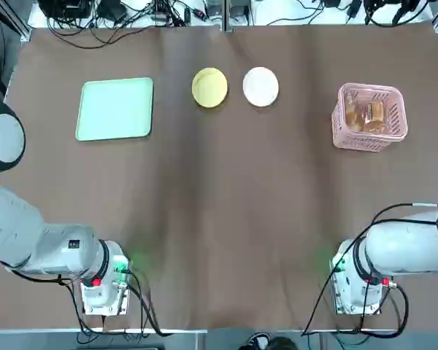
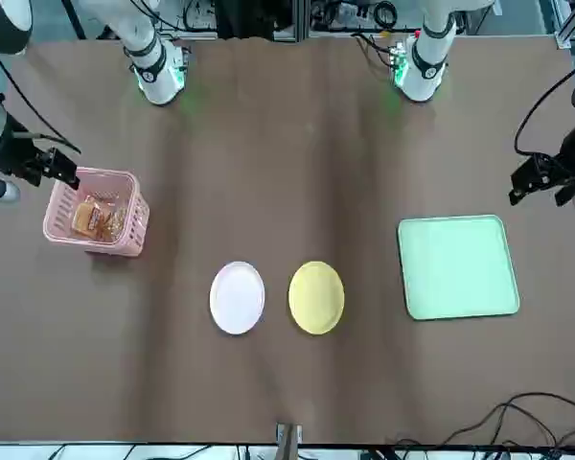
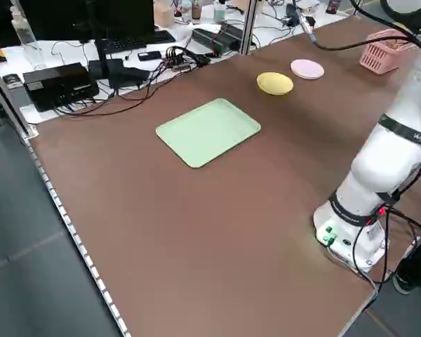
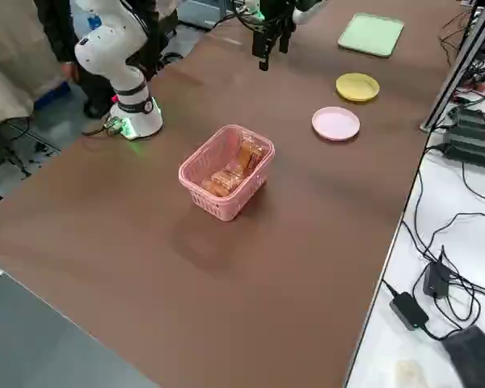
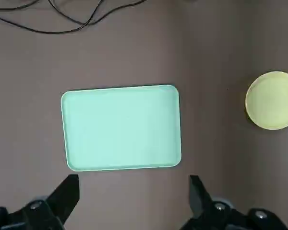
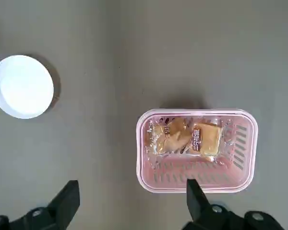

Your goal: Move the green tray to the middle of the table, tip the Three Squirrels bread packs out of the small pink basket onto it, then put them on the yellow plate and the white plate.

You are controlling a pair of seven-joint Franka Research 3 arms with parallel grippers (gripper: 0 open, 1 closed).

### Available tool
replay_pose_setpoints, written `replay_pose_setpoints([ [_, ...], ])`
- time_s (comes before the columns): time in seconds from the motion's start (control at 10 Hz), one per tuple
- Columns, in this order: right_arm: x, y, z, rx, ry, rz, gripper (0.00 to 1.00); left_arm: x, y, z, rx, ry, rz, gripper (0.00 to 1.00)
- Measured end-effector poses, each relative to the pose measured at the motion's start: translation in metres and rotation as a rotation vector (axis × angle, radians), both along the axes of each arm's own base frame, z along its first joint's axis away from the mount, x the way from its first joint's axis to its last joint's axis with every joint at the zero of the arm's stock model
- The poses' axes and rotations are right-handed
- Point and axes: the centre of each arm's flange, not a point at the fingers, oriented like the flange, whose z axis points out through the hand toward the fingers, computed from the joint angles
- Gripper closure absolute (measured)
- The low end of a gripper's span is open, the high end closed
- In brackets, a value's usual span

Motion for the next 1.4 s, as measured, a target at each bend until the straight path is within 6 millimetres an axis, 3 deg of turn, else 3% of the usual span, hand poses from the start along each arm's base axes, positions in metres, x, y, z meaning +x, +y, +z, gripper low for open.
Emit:
replay_pose_setpoints([
  [0.4, 0.000, 0.000, 0.000, 0.000, 0.000, -0.001, 0.02, 0.002, 0.001, -0.008, 0.000, 0.015, 0.011, 0.00],
  [0.5, 0.000, 0.000, 0.000, 0.000, 0.000, -0.001, 0.02, 0.005, 0.012, -0.023, 0.001, 0.062, 0.040, 0.00],
  [0.7, 0.000, -0.001, 0.000, 0.000, 0.001, -0.002, 0.02, 0.018, 0.079, -0.084, -0.005, 0.161, 0.130, 0.00],
  [0.9, 0.000, -0.002, -0.001, 0.000, 0.005, -0.003, 0.02, 0.036, 0.144, -0.171, -0.013, 0.131, 0.192, 0.00],
  [1.0, -0.001, -0.002, -0.001, 0.000, 0.006, -0.004, 0.02, 0.033, 0.171, -0.219, -0.011, 0.092, 0.202, 0.00],
  [1.2, -0.001, -0.002, -0.001, 0.000, 0.008, -0.004, 0.02, 0.007, 0.213, -0.308, -0.001, 0.028, 0.205, 0.00],
  [1.4, -0.001, -0.003, -0.001, 0.000, 0.008, -0.005, 0.02, -0.015, 0.246, -0.379, 0.005, 0.010, 0.178, 0.00],
])
